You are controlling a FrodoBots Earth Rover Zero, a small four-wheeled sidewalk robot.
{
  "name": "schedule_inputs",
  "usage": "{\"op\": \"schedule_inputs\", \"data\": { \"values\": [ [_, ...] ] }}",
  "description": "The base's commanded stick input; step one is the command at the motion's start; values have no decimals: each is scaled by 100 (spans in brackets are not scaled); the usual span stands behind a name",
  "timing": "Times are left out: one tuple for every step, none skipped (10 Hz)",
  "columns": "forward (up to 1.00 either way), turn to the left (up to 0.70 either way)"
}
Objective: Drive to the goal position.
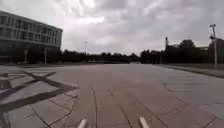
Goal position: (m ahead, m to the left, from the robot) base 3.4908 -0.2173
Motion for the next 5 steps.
{"op": "schedule_inputs", "data": {
  "values": [
    [70,0],
    [70,0],
    [70,0],
    [70,0],
    [70,0]
  ]
}}
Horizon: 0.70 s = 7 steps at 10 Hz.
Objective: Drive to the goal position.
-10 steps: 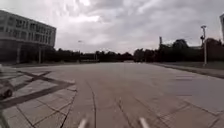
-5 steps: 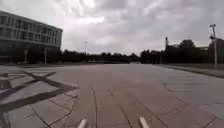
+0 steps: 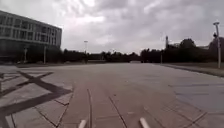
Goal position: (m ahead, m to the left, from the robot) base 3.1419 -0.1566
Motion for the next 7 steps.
{"op": "schedule_inputs", "data": {
  "values": [
    [70,0],
    [70,0],
    [70,0],
    [70,0],
    [70,0],
    [70,0],
    [70,0]
  ]
}}
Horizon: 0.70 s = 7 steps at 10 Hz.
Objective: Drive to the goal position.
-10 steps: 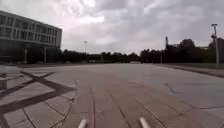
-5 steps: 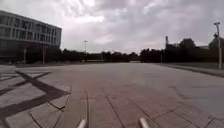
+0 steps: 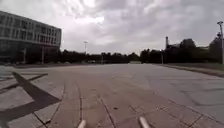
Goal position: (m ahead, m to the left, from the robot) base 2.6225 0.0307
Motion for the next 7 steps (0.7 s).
{"op": "schedule_inputs", "data": {
  "values": [
    [70,0],
    [70,0],
    [70,0],
    [70,0],
    [70,0],
    [70,0],
    [70,0]
  ]
}}
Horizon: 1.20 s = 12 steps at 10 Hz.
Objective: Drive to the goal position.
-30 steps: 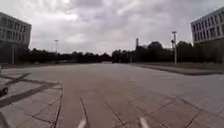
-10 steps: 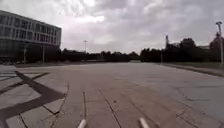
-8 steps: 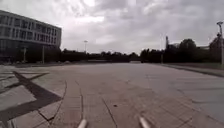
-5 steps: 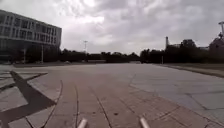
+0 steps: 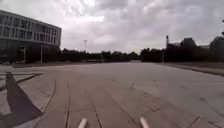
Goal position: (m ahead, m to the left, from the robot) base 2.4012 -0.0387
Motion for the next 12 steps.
{"op": "schedule_inputs", "data": {
  "values": [
    [70,0],
    [70,0],
    [70,0],
    [70,0],
    [70,0],
    [70,0],
    [70,0],
    [70,0],
    [70,0],
    [70,0],
    [70,0],
    [70,0]
  ]
}}
